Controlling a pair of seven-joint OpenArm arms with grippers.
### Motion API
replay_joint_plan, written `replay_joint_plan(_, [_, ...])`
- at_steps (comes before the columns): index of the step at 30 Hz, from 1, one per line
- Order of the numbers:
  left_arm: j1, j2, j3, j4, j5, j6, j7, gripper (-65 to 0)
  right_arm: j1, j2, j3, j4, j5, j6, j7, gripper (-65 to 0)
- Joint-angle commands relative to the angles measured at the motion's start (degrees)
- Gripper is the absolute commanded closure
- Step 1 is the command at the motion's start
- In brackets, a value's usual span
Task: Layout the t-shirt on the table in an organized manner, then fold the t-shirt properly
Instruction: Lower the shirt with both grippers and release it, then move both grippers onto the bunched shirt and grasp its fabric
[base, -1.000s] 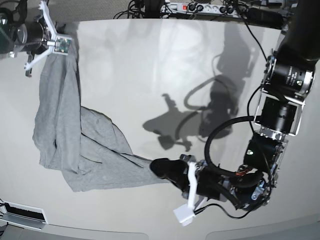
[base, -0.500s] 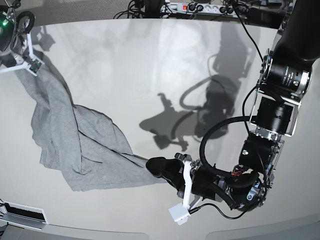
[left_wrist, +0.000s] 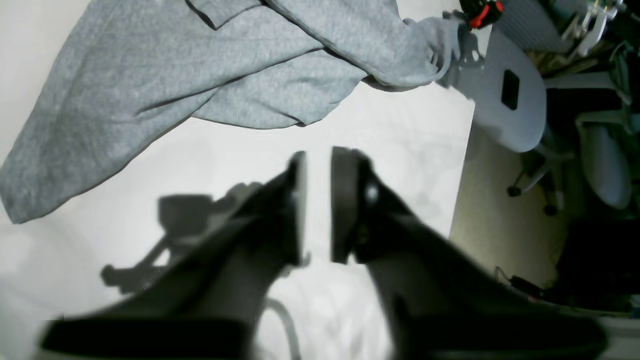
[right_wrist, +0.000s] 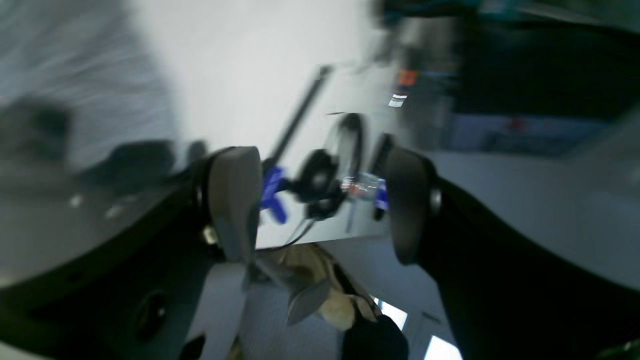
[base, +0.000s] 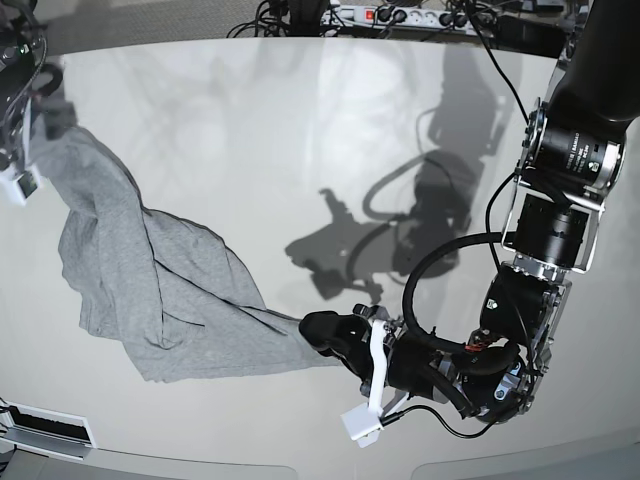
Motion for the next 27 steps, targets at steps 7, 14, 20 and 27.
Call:
replay_joint_plan(7, [-2.1,-0.04,-0.42,0.83,1.2,-0.3,-1.01,-19.7,7.15,1.07,0.59,0.7,11.56,4.74,16.57,0.0])
replay_joint_plan(14, [-2.25,-2.93,-0.42,0.83,2.95,-0.3,-1.25,-19.7,21.7,-2.01,0.59,-0.94,29.33,19.04,23.52,0.0])
replay_joint_plan(20, [-2.89,-8.44,-0.42,0.83,2.38,-0.3,-1.27,-19.7,32.79,-9.57,0.59,-16.61,39.19,26.4,25.81,0.0])
replay_joint_plan(27, [-2.84,-13.79,-0.44,0.83,0.33,-0.3,-1.27,-19.7,46.97,-19.87,0.59,-44.96,40.63,30.47,27.54,0.0])
